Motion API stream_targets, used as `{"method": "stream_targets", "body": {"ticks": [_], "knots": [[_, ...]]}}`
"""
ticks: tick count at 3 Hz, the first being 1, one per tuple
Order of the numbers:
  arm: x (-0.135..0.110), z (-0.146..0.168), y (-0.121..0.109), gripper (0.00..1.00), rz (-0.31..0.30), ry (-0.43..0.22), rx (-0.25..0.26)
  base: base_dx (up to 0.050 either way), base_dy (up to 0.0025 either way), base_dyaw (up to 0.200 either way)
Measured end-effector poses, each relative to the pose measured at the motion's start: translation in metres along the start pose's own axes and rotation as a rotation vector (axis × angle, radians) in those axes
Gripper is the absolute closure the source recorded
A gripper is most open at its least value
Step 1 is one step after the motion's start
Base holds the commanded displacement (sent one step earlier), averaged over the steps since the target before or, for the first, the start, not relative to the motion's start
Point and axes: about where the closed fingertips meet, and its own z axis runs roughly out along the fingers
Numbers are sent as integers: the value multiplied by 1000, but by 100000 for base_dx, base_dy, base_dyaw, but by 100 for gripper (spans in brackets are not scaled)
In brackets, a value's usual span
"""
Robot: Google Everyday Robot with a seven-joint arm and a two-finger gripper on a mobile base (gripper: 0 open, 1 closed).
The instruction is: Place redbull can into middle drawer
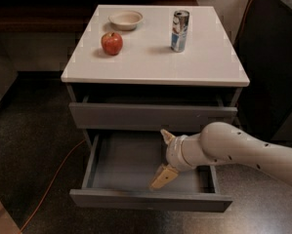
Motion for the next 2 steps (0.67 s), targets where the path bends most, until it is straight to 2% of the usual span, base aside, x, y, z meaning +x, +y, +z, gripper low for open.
{"method": "stream_targets", "body": {"ticks": [2], "knots": [[-51,-48,-30,0,17,-50,-60,0,0,0]]}}
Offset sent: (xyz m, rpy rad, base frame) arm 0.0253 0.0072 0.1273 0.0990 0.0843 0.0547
